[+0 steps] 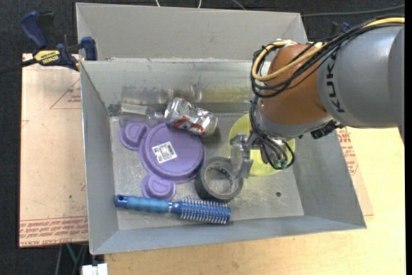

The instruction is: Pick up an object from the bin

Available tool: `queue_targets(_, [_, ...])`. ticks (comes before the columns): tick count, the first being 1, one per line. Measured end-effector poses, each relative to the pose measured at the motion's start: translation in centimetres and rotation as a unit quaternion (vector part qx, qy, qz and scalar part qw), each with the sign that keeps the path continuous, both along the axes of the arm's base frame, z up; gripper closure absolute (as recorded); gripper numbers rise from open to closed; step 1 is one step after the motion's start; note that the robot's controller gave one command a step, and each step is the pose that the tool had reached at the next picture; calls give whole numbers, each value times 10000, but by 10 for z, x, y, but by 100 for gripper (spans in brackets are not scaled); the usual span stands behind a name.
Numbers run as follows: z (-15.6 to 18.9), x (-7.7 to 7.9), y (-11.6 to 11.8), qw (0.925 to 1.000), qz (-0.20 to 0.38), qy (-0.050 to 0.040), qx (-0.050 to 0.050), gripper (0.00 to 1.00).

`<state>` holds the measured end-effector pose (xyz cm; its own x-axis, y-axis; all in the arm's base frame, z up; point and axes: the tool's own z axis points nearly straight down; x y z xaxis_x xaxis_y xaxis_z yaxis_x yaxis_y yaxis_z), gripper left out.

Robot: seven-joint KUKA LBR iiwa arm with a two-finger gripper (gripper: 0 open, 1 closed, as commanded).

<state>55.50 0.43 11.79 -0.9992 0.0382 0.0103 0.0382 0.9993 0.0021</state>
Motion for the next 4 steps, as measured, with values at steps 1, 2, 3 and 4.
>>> queue_targets(1, [2,1,0,10000,1,-10,-3,100])
queue_targets(2, [-19,33,21,10000,22,-58,10,100])
queue_targets(3, [-28,38,23,10000,-4,-4,-7,100])
queue_targets(4, [-44,1,79,9977,660,-120,6,0])
